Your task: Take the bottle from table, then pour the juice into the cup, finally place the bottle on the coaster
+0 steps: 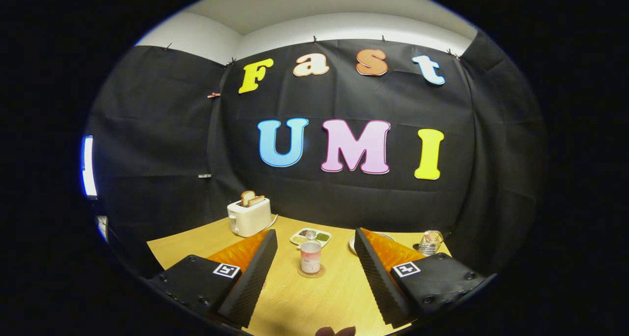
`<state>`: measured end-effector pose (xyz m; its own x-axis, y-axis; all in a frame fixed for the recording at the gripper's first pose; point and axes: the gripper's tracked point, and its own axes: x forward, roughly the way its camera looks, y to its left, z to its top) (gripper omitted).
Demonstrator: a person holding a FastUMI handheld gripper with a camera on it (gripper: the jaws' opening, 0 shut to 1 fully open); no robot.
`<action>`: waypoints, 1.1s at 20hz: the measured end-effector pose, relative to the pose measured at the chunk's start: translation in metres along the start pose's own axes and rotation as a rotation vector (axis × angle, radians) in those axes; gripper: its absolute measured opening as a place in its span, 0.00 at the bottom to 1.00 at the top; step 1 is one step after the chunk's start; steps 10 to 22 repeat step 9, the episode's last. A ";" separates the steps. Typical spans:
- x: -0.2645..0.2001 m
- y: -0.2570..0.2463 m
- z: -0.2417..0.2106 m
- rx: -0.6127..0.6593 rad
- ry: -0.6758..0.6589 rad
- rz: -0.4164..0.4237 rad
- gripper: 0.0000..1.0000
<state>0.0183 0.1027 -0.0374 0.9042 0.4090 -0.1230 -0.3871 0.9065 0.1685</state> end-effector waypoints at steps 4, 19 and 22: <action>-0.013 -0.019 -0.001 -0.019 -0.010 -0.064 0.96; -0.019 -0.028 -0.001 -0.020 -0.010 -0.088 0.96; -0.019 -0.028 -0.001 -0.020 -0.010 -0.088 0.96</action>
